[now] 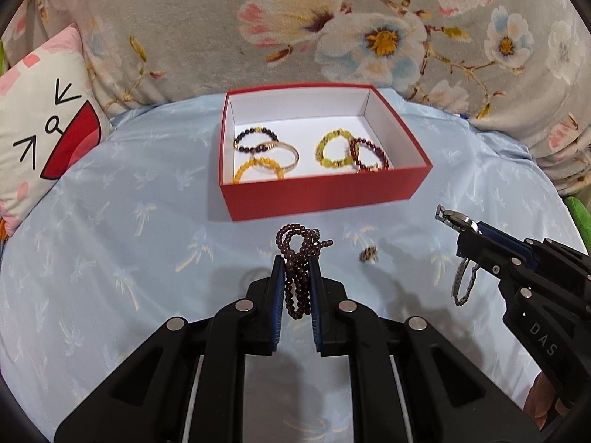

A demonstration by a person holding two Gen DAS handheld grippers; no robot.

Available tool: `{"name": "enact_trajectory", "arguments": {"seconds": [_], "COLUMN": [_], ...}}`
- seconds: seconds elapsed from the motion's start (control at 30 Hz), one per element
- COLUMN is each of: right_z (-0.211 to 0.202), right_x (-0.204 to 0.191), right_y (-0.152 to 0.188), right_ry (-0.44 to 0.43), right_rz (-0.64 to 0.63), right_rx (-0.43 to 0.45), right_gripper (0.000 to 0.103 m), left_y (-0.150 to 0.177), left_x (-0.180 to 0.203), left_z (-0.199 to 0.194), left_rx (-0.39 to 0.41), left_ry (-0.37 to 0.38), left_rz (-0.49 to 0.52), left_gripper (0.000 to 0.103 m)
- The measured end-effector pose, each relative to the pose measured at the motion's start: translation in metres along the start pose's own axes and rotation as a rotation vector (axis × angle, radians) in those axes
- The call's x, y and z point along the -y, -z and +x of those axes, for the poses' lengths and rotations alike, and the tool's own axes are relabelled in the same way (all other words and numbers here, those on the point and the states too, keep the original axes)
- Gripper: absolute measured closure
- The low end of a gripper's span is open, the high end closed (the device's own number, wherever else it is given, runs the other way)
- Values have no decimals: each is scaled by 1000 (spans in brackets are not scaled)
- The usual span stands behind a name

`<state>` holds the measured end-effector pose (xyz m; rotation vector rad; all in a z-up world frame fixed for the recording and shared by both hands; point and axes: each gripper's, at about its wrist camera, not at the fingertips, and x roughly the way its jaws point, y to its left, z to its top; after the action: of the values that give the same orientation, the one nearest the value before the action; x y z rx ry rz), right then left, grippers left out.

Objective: Organize jewelry
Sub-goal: 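Carry the garnet strand and silver watch with both tools into the red box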

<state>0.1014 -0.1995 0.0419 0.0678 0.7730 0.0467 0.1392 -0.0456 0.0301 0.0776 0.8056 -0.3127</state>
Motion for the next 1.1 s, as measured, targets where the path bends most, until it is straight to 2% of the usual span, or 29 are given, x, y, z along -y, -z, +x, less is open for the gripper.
{"name": "enact_trajectory", "arguments": {"seconds": [0.57,1.1], "right_z": [30,88], "right_x": [10,21], "right_y": [-69,-103], "right_ry": [24,50], "right_rz": [6,11], "right_rx": [70,48], "right_gripper": [91,93], "left_y": [-66,-109], "left_x": [-2,-13], "left_z": [20,64], "left_rx": [79,87], "left_ry": [-25,-54], "left_rz": [-1,-12], "left_gripper": [91,91]}}
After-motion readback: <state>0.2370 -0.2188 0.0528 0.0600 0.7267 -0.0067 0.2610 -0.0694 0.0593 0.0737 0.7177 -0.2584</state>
